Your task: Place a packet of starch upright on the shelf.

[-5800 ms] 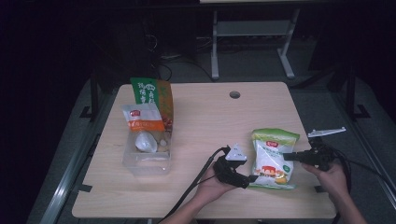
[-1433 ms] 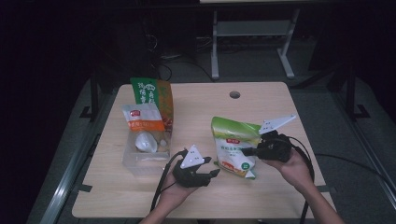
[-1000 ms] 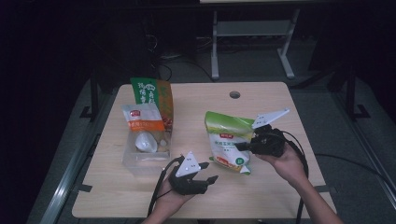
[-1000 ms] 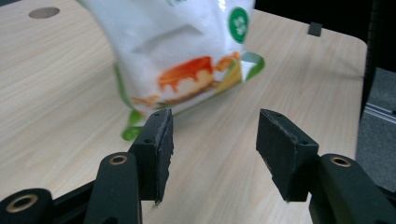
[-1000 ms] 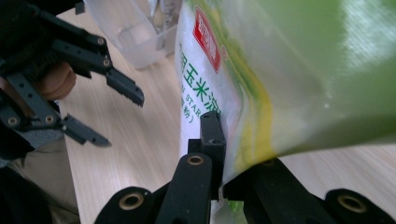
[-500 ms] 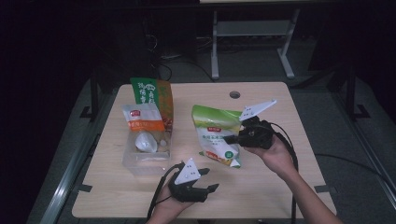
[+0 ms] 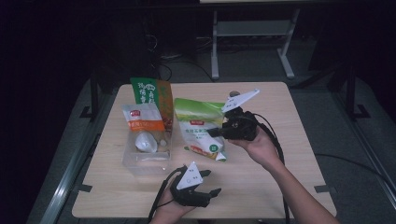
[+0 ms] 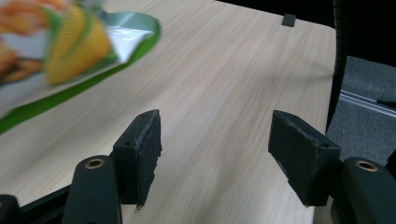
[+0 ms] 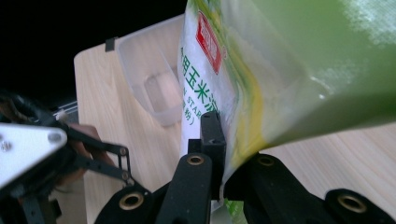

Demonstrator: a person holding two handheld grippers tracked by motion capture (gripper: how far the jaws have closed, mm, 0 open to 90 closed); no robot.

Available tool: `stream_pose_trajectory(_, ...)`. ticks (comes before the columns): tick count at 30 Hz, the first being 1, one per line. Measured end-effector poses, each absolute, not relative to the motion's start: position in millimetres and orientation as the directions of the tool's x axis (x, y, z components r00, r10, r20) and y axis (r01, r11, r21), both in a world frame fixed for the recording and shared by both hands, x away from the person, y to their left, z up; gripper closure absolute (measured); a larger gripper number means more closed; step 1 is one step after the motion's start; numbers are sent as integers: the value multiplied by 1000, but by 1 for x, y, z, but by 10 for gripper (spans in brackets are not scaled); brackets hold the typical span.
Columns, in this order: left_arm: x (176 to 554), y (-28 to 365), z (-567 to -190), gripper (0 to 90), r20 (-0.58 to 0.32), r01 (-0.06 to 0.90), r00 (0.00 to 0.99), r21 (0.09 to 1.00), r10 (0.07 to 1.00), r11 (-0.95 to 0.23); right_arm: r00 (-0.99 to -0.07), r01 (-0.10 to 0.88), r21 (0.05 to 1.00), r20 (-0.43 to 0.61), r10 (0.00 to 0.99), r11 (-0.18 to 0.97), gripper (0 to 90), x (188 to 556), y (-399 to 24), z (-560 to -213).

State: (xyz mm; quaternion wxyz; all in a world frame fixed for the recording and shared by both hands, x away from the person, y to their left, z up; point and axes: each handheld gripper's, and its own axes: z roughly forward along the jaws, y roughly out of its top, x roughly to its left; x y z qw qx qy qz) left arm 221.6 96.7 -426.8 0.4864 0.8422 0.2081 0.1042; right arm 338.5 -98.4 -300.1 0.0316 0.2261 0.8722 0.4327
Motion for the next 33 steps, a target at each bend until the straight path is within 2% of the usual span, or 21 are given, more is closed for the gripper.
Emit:
stream_pose_trajectory(21, 211, 103, -427, 300, 8, 222, 903, 848, 430, -482, -938, 286, 793, 115, 328, 539, 895, 348, -37, -281)
stream_pose_trajectory(33, 208, 107, -428, 287, -8, 230, 901, 857, 433, -462, -957, 251, 799, 121, 264, 546, 894, 352, 9, -278)
